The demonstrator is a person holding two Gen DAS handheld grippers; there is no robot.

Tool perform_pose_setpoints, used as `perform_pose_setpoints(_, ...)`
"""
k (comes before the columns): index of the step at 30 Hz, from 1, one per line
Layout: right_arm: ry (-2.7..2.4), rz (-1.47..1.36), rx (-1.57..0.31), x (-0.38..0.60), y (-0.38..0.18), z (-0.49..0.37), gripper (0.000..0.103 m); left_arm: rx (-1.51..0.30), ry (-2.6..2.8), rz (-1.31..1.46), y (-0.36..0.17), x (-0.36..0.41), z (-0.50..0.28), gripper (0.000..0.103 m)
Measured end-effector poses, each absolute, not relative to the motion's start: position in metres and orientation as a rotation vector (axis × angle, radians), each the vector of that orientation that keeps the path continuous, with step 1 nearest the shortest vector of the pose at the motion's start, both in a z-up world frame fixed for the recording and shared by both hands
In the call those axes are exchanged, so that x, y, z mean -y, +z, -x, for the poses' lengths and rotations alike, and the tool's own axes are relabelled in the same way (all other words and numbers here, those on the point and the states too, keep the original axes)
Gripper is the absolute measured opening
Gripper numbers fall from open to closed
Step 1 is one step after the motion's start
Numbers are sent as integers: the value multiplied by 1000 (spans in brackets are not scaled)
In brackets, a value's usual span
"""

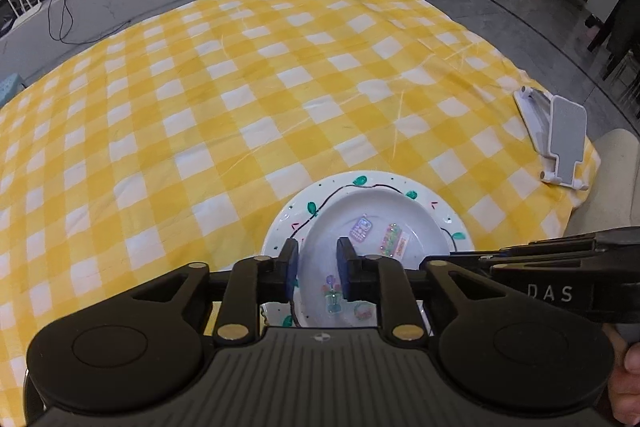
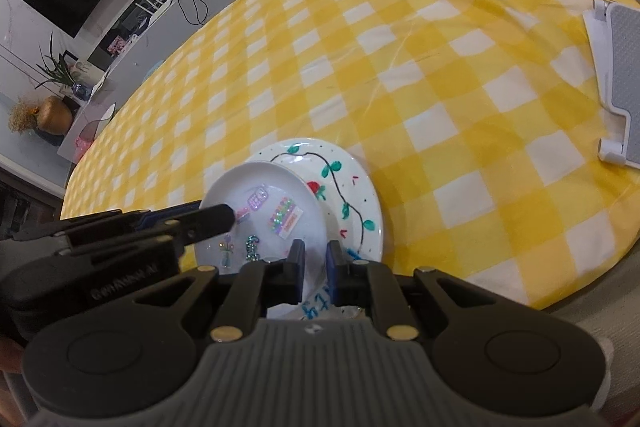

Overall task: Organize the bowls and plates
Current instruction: 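Lower the white bowl onto the fruity plate and open both tools, then close both tools on opposite sides of the steel bowl stack rim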

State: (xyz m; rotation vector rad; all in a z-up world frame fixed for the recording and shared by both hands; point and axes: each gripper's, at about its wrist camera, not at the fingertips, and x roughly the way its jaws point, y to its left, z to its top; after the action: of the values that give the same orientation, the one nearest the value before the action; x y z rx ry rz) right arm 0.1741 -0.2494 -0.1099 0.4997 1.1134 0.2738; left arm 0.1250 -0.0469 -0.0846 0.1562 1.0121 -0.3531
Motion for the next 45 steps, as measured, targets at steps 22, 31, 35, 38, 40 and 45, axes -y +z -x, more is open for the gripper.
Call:
perform_pose_setpoints(22,223,-572,-886,268,-68,-154,93,-724,-236,-196,-17,30,-79,87)
perform_pose_setpoints(31,311,-557,-791,255,-45,-149,100,-768,-43,-158,-5,-17,-50,90)
perform_pose_setpoints(35,511,-552,-885,222,-37,-153,96,-808,35,-85,-11,-51,-35,90)
perform_pose_setpoints(38,663,-487,-981,185,-33,-152,93,-851,41,-44,-19,-69,-29,90)
perform_pose_setpoints(40,643,-421,-1057,164,-36,-151,83,-875,66,-35,-27,-75,-30,90)
perform_pose_setpoints(45,635,-331,-1161,142,-62,-154,68,-960,97,16,-48,-86,-39,90)
